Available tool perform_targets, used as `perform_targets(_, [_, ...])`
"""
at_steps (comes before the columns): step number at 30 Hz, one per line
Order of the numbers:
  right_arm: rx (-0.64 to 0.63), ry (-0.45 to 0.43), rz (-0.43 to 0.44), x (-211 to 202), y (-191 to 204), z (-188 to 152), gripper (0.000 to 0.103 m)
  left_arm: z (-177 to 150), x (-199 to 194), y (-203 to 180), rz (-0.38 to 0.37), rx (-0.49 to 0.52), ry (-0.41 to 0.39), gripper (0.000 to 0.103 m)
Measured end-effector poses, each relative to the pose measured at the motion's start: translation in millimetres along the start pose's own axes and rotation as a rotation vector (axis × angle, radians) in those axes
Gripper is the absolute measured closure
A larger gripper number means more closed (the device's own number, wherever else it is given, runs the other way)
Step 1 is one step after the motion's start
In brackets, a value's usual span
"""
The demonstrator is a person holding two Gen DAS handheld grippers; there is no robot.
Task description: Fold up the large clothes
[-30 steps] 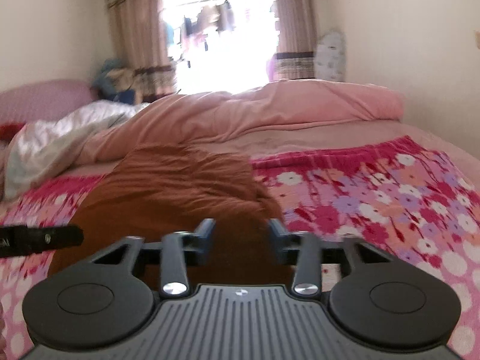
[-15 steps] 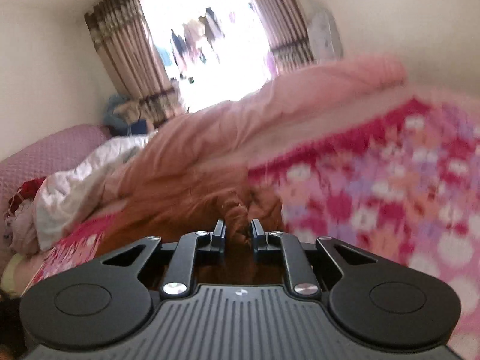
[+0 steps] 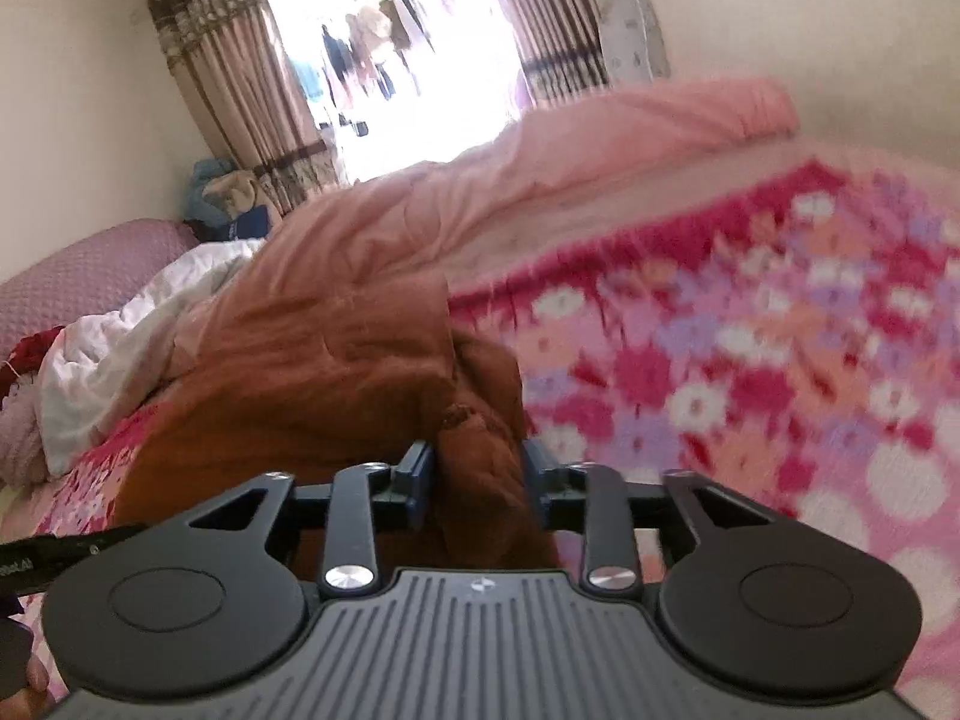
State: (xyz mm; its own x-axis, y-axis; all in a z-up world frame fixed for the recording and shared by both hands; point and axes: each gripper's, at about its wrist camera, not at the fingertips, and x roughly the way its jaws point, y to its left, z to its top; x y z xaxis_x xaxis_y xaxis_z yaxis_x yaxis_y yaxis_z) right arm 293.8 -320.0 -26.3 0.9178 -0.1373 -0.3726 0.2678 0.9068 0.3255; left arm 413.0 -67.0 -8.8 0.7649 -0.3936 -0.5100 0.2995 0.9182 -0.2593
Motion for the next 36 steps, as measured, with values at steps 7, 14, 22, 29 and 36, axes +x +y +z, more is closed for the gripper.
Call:
perform_targets(7, [-0.163,-0.095,0.055,-21,48,30,0.061,24,-3,-20,-0.016,0.066,-0.042,0.005])
perform_targets(14, [-0.201,0.030,-0.007,30,63,27,0.073,28,27,-23,-0.034,0.069,0.025,0.006])
perform_targets(22, [-0.188,0.100,-0.038,58,54,11,0.075,21,47,-20,-0.034,0.098,0.051,0.005])
perform_targets(29, [-0.205,0.096,-0.040,59,56,10,0.075,23,39,-19,-0.043,0.095,0.031,0.004])
perform_targets(36, [-0.217,-0.006,-0.007,3,64,15,0.074,7,-16,-11,-0.058,0.070,-0.021,0.004])
